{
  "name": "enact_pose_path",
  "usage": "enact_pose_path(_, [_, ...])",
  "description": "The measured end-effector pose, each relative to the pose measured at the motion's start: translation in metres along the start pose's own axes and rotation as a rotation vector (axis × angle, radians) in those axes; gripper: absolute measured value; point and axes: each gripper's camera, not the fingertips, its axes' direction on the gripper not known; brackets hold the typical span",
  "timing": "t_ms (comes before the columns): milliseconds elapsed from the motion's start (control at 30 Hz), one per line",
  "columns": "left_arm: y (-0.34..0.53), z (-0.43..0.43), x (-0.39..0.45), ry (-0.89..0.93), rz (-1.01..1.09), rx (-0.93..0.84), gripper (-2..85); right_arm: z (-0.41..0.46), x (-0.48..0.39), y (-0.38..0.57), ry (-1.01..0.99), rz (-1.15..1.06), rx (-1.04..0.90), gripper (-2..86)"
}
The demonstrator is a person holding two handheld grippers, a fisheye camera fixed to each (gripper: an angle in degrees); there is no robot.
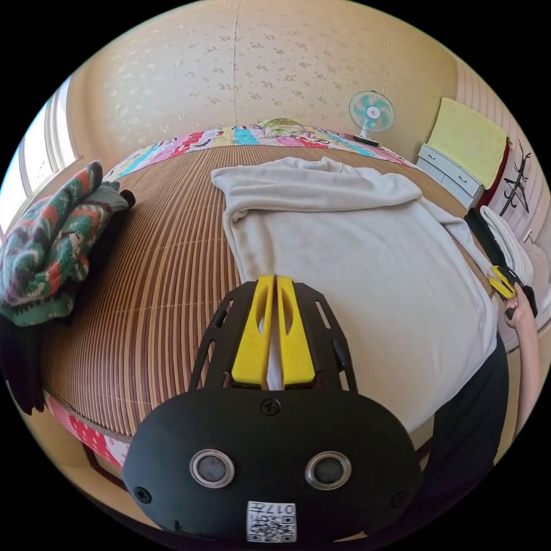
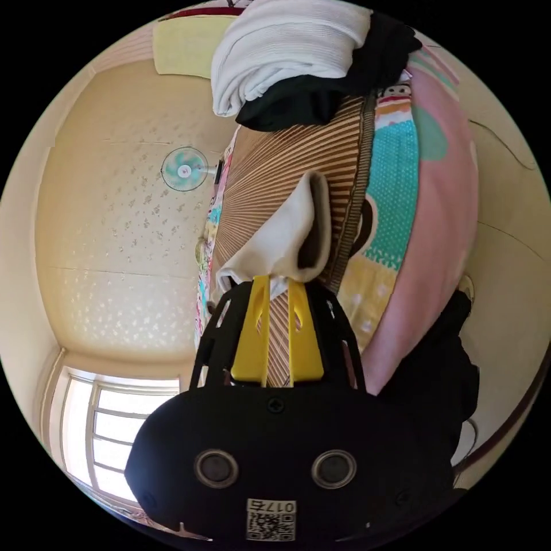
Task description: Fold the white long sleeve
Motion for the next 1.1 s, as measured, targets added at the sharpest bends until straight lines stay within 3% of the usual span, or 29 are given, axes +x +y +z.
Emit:
enact_pose_path(200, [0.003, -0.001, 0.014, -0.025, 0.013, 0.005, -1.0, -0.019, -0.15, -0.017, -0.144, -0.388, 0.091, 2.4])
enact_pose_path(300, [0.004, -0.002, 0.022, -0.046, 0.023, 0.007, -1.0, -0.021, -0.272, 0.034, -0.353, -0.705, 0.063, 2.6])
enact_pose_path(433, [0.004, -0.003, 0.028, -0.048, 0.024, 0.007, -1.0, 0.047, -0.398, 0.179, -0.455, -1.113, -0.152, 3.7])
enact_pose_path(500, [0.004, -0.004, 0.03, -0.046, 0.022, 0.007, -1.0, 0.106, -0.41, 0.249, -0.462, -1.238, -0.299, 4.7])
enact_pose_path(533, [0.004, -0.005, 0.031, -0.044, 0.021, 0.007, -1.0, 0.154, -0.402, 0.292, -0.469, -1.282, -0.469, 5.6])
enact_pose_path(567, [0.003, -0.005, 0.032, -0.043, 0.021, 0.007, -1.0, 0.206, -0.383, 0.329, -0.454, -1.245, -0.669, 6.5])
enact_pose_path(633, [0.003, -0.006, 0.034, -0.04, 0.019, 0.008, -1.0, 0.265, -0.336, 0.377, -0.47, -1.144, -0.872, 7.4])
enact_pose_path(733, [0.002, -0.008, 0.036, -0.036, 0.017, 0.01, -1.0, 0.312, -0.25, 0.426, -0.463, -0.995, -0.963, 8.0])
enact_pose_path(833, [0.002, -0.009, 0.039, -0.036, 0.018, 0.016, -1.0, 0.329, -0.19, 0.429, -0.431, -0.854, -0.934, 8.1])
enact_pose_path(933, [0.0, -0.01, 0.04, -0.031, 0.016, 0.019, -1.0, 0.318, -0.168, 0.4, -0.42, -0.789, -0.768, 7.8])
enact_pose_path(1100, [-0.003, -0.012, 0.04, -0.02, 0.011, 0.022, -1.0, 0.261, -0.163, 0.373, -0.137, -0.828, -0.459, 5.0])
